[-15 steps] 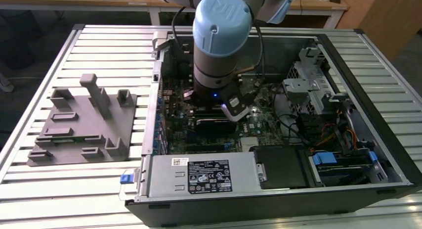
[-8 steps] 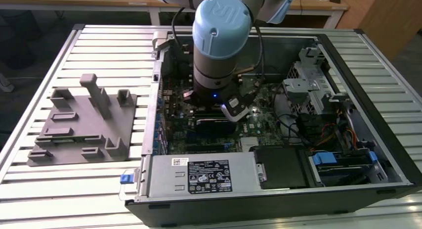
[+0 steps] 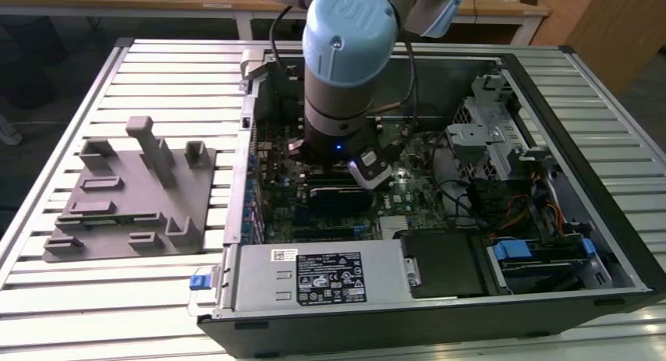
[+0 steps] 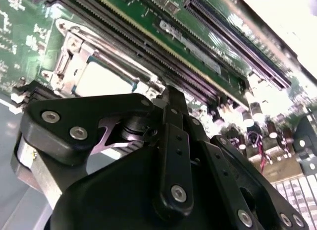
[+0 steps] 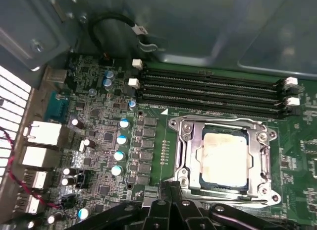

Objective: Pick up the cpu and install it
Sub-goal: 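Install the second cpu locking lever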

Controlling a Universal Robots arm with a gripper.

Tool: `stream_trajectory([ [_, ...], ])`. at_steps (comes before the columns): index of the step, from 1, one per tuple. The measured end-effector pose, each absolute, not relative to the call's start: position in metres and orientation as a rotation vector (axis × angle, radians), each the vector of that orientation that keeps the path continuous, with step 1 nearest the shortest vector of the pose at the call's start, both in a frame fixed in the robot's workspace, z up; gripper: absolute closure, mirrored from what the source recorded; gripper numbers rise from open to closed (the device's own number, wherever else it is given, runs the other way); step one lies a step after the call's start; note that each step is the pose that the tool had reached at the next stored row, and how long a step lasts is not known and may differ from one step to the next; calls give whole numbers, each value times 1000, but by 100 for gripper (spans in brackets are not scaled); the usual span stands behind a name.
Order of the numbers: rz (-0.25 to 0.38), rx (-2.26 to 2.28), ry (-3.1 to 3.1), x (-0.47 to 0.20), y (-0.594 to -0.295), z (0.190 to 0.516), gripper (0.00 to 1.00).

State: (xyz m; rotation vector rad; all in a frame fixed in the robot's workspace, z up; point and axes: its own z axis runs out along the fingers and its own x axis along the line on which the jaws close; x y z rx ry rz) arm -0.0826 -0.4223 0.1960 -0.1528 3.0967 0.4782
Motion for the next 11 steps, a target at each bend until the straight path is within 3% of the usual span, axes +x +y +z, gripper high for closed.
stream_trajectory([
  [11,478,-153,3097,-83,-422,213,89],
])
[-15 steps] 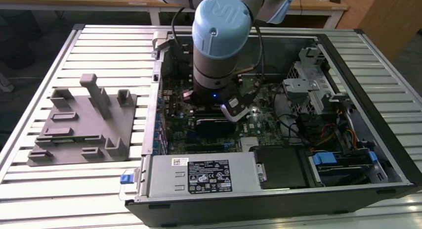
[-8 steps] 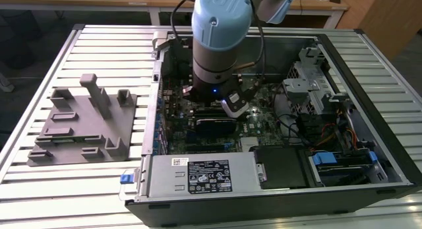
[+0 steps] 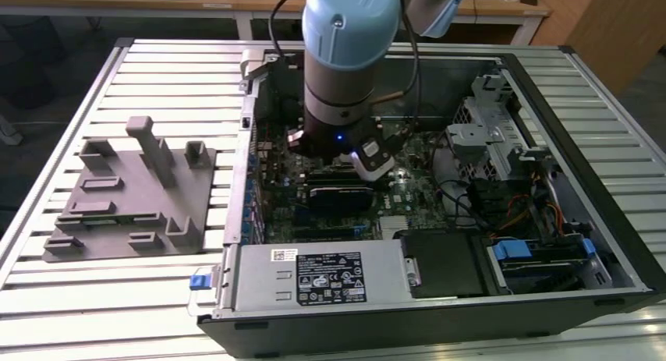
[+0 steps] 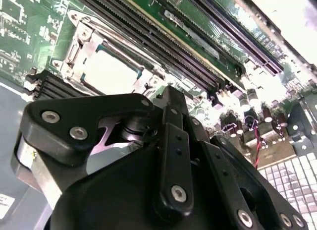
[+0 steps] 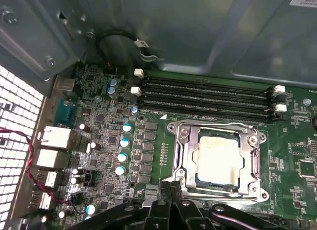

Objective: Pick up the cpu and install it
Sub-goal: 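Install the second cpu locking lever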

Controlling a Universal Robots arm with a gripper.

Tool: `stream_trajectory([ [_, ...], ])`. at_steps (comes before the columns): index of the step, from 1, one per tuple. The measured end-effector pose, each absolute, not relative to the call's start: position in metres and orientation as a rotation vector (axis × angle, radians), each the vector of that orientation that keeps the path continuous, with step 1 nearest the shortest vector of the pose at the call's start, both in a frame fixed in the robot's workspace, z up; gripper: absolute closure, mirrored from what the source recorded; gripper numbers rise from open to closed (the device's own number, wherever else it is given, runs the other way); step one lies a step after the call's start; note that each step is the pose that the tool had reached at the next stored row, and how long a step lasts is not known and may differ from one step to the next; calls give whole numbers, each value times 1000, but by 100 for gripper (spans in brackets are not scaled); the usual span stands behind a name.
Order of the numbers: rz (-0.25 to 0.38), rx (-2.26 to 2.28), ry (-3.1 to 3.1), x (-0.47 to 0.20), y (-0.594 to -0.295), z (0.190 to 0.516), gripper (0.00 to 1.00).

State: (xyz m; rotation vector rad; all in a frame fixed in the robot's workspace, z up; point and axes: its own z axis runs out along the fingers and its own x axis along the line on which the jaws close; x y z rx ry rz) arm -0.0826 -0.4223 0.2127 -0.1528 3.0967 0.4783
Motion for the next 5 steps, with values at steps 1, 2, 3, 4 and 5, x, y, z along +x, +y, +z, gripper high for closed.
stream_trajectory([
  [1,478,-153,3097,-83,-422,214,89],
  [2,478,-153,3097,-83,-422,214,89],
  [3,479,-153,3097,-83,-422,215,89],
  [4,479,-153,3096,-83,-422,215,89],
  [5,478,-153,3097,-83,-422,215,89],
])
